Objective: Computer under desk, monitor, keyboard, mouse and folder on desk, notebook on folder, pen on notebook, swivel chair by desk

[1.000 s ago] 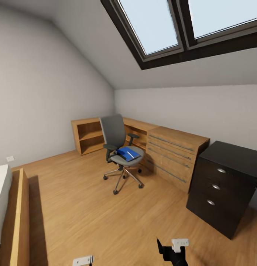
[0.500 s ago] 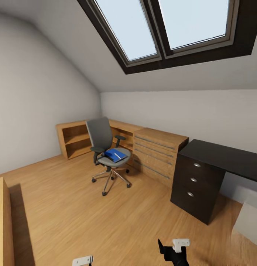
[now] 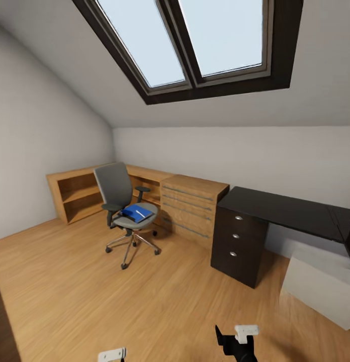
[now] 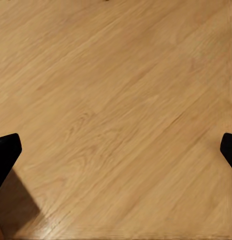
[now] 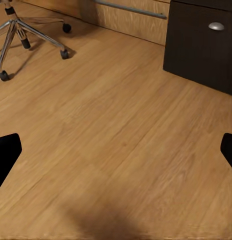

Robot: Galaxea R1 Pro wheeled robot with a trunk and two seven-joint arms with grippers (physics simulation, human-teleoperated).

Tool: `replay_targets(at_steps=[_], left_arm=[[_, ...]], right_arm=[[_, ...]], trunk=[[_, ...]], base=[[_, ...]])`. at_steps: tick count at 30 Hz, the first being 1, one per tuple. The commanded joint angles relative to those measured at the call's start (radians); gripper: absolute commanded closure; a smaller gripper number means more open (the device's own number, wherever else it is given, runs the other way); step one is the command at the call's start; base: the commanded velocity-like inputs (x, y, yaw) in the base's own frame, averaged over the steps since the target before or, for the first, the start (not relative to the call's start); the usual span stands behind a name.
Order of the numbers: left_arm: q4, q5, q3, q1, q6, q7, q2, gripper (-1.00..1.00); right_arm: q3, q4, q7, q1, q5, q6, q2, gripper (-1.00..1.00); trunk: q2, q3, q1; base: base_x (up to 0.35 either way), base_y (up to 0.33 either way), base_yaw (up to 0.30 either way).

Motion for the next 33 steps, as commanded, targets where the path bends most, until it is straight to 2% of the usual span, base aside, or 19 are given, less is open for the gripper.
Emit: replay_targets(at_steps=[1,19,33], left_arm=[[-0.001,0.011,-0.008,-0.001,-0.006,0.007,0.002,-1.00],[0.000,0.011,-0.007,-0.001,-0.006,0.007,0.003,-1.00],[0.000,0.010,-0.007,-0.001,-0.006,0.012,0.001,-1.00]], right_arm=[[0.005,0.002,0.006,-0.001,-0.011,-0.004,0.000,-1.00],[0.006,0.002,0.003,-0.001,-0.011,-0.001,0.005,-1.00],[0.006,0.002,0.002,-0.001,-0.011,0.005,0.005,-1.00]], trunk=[[0.007,0.002,-0.005],[0.133,0.049,-0.074],[0.231,0.076,-0.127]], base=[[-0.315,0.071,-0.299],[-0.327,0.077,-0.282],[-0.295,0.049,-0.220]])
